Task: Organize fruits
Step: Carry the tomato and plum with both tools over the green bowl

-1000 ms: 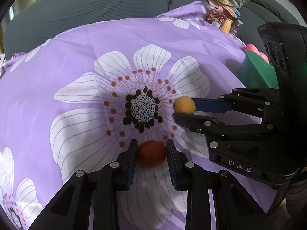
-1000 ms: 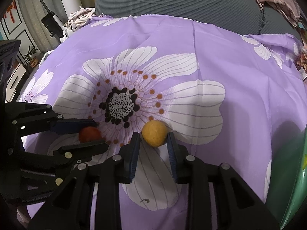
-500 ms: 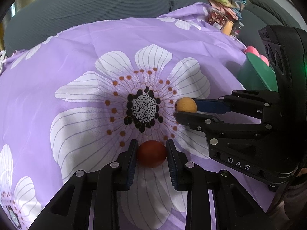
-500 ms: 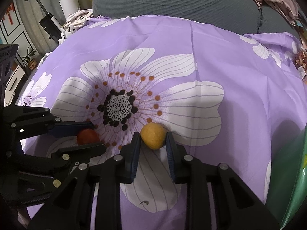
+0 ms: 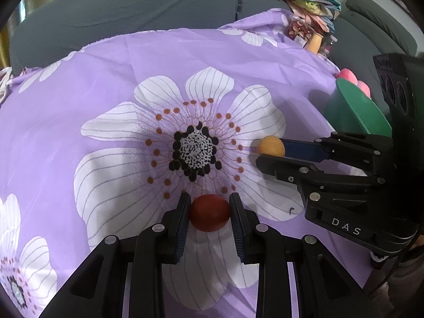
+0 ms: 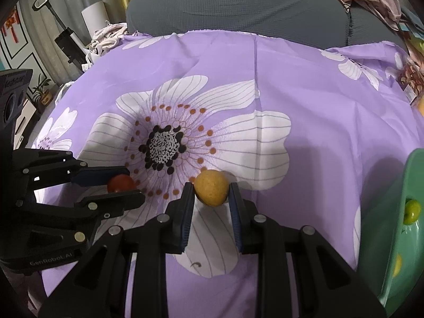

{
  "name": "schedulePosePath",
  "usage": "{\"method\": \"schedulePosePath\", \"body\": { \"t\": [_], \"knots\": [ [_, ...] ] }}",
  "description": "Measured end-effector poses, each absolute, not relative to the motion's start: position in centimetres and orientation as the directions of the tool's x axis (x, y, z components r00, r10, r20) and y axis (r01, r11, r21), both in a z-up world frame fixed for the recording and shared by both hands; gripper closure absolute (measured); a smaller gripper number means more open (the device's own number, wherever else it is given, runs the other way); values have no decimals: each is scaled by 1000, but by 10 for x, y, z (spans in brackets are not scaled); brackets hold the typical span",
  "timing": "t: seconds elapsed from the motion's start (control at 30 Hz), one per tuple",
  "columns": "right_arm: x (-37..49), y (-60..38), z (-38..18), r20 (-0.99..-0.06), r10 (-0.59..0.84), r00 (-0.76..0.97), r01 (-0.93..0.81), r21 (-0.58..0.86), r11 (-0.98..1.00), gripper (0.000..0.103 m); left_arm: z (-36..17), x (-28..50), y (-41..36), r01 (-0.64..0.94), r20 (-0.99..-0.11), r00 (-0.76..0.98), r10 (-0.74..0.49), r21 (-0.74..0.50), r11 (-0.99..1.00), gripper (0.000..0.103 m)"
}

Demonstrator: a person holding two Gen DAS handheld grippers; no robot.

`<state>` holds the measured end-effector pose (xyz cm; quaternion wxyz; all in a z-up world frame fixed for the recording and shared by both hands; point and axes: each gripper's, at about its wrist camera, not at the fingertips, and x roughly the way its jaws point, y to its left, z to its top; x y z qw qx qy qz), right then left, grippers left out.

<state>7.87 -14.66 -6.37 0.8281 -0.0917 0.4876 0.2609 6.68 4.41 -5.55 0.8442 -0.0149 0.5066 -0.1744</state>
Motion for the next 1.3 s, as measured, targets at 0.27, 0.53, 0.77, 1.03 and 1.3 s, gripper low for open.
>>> {"method": "schedulePosePath", "body": {
  "t": [0.27, 0.53, 0.77, 1.03, 1.3],
  "knots": [
    [65, -156, -53, -840, 366, 400, -520, 121, 846, 77, -43, 57, 43, 275, -840, 443, -314, -206, 939, 73],
    [46, -164, -41, -829, 371, 417, -521, 117, 846, 76, -31, 43, 38, 278, -827, 459, -325, -214, 936, 73],
    [31, -173, -32, -815, 386, 432, -520, 125, 845, 76, -21, 32, 33, 279, -820, 470, -327, -213, 936, 73],
    [16, -187, -16, -790, 401, 463, -516, 128, 847, 76, -5, 18, 23, 293, -806, 494, -327, -200, 935, 73],
    [3, -203, -1, -760, 418, 498, -510, 133, 850, 76, 11, 7, 7, 322, -792, 514, -329, -177, 930, 73]
  ]
}}
